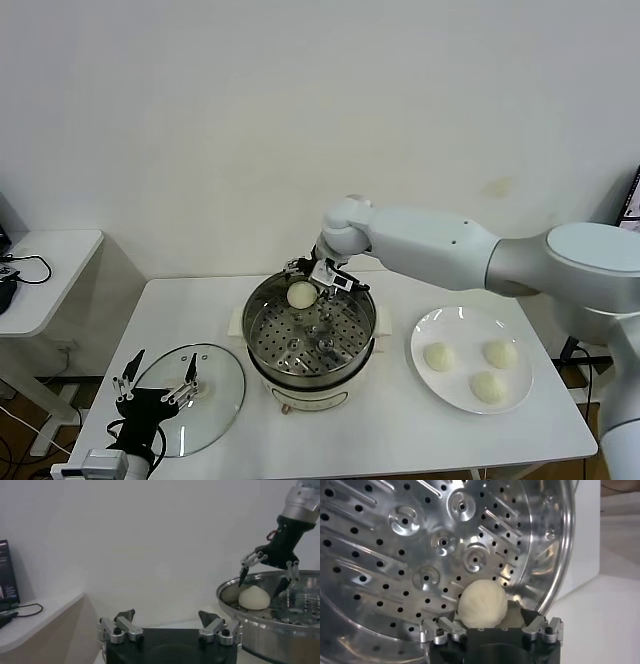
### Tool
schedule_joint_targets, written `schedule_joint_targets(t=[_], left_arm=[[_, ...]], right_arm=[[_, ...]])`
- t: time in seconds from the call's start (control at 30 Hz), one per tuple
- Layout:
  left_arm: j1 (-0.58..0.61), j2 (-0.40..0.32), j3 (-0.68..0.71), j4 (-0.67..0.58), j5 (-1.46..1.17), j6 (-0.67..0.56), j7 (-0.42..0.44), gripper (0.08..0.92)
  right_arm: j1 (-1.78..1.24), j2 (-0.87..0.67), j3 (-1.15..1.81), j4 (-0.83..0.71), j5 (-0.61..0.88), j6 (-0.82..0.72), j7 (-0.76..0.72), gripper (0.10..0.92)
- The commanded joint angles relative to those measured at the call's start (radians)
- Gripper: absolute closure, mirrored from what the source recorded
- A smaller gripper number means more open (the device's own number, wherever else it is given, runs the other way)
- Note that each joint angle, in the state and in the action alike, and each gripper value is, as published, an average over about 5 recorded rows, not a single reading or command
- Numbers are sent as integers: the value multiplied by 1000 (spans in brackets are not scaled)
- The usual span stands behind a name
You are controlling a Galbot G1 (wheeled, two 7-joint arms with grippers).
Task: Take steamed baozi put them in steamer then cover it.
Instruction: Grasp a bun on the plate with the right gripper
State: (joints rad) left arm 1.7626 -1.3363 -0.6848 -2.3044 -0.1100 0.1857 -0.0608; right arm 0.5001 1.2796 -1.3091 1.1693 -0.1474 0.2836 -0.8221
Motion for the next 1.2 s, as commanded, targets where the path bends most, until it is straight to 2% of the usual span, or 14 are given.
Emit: schedule_joint_targets(t=[0.03,0.17,0.37,0.57,0.67,0.97,1.2], left_arm=[[-1,3,1,-3,-2,3,1,177],[-10,10,3,-7,-8,11,3,177],[-16,31,-3,-12,-25,17,4,177],[-23,48,-5,-16,-36,21,5,177],[-22,51,-1,-19,-37,21,6,177],[-30,60,-6,-17,-39,25,7,177],[-25,56,-14,-16,-35,30,7,177]], right_arm=[[148,-111,-6,184,274,-199,-113,203],[218,-242,9,298,369,-351,-160,202],[261,-475,10,427,392,-540,-185,202],[224,-732,17,519,350,-620,-227,203],[177,-812,27,526,312,-628,-235,202],[-160,-884,201,506,220,-640,-195,202],[-441,-860,391,455,135,-627,-181,202]])
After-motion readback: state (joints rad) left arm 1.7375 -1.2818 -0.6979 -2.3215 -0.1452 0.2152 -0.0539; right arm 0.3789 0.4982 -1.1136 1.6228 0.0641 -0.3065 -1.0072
